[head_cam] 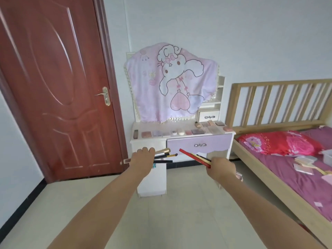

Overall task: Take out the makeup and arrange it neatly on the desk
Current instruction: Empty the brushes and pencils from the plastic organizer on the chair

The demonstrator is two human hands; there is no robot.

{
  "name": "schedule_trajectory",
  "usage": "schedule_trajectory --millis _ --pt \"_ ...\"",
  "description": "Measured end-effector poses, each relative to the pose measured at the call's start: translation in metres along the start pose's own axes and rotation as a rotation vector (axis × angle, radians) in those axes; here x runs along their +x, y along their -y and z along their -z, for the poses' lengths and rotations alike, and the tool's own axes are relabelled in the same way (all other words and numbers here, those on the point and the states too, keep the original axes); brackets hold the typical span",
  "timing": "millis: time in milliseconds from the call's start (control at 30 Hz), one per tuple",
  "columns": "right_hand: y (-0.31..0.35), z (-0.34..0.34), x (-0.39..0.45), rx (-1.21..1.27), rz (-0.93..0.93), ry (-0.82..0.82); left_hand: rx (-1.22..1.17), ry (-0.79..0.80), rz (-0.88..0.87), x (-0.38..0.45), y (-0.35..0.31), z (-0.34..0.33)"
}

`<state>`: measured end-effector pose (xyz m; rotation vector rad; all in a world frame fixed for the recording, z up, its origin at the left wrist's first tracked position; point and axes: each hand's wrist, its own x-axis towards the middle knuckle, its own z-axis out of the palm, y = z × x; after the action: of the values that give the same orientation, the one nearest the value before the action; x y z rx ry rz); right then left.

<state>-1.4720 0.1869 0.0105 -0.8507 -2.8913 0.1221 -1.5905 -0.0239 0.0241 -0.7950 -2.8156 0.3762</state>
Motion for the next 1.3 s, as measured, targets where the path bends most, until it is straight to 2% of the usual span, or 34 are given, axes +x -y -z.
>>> schedule_trajectory --millis 167,300,433,567,700,833,933,1067,1167,1233,1300 --pt "0.002 0.001 0.159 0.019 -0.010 0.009 -0.018 -0.020 -0.020 0.159 -0.006 -0.009" --pt "0.016 -0.012 0.277 0.121 -0.048 0.083 -0.057 -0.035 -0.009 0.273 -0.003 -0.026" --pt "0.032 -0.045 0.401 0.233 -0.085 0.154 -0.148 0.029 0.095 0.392 -0.001 -0.059" --pt "0.043 -0.067 0.505 0.254 -0.156 0.233 -0.233 0.067 0.093 0.502 0.003 -0.082" --pt "0.042 -0.087 0.614 0.391 -0.219 0.342 -0.366 0.160 0.074 0.621 -0.008 -0.106" --pt "0.031 -0.121 0.700 0.519 -0.377 0.450 -0.549 0.348 0.081 0.709 -0.044 -0.137" --pt "0.025 -0.158 0.758 0.611 -0.523 0.565 -0.731 0.494 0.165 0.759 -0.079 -0.170" --pt "0.013 -0.219 0.830 0.670 -0.657 0.718 -0.992 0.635 0.399 0.816 -0.127 -0.224" --pt "0.006 -0.258 0.871 0.732 -0.741 0.812 -1.052 0.714 0.542 0.850 -0.155 -0.250" --pt "0.002 -0.275 0.887 0.757 -0.738 0.826 -1.062 0.765 0.611 0.865 -0.172 -0.262" --pt "0.001 -0.287 0.903 0.738 -0.660 0.857 -1.081 0.811 0.661 0.879 -0.185 -0.270"
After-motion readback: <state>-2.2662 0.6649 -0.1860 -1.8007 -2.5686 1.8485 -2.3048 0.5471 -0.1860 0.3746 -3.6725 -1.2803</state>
